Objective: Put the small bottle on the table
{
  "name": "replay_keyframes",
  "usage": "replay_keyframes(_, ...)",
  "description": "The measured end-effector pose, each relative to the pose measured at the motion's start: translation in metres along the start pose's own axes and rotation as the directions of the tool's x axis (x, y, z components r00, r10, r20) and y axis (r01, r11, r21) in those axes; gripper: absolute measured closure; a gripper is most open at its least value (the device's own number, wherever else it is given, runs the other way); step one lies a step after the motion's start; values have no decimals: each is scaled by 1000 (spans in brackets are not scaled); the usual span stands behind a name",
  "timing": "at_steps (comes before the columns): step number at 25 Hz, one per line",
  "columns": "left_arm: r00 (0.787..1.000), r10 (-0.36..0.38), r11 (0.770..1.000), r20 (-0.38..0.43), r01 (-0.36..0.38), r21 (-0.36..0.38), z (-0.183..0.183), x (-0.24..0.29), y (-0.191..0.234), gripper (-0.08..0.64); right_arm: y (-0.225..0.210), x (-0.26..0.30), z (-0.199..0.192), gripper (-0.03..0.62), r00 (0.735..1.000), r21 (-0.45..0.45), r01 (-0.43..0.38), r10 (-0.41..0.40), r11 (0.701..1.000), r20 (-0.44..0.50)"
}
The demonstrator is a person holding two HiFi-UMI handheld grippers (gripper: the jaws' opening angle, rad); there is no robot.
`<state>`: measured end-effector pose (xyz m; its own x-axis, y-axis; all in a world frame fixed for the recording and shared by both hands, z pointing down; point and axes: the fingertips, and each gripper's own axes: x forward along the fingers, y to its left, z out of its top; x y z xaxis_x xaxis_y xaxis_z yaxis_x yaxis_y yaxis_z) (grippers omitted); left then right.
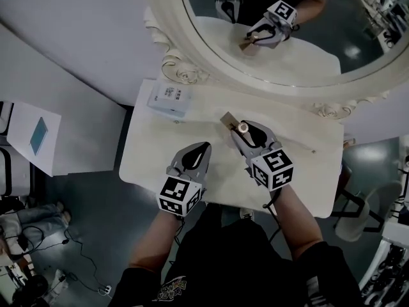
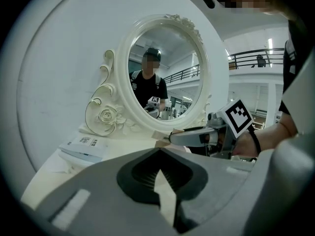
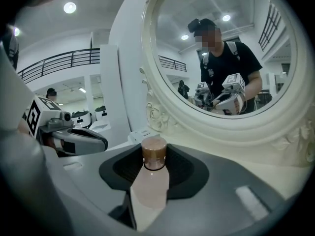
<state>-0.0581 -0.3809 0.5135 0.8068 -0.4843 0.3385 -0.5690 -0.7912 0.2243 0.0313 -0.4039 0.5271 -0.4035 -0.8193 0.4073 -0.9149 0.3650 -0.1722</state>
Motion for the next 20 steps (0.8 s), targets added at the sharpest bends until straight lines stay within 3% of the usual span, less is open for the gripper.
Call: replay_keyframes(20,1000,-17,1000,0,17,-14,13,14,54,560,-16,80,28,423,999,-22,40,-39,999,15)
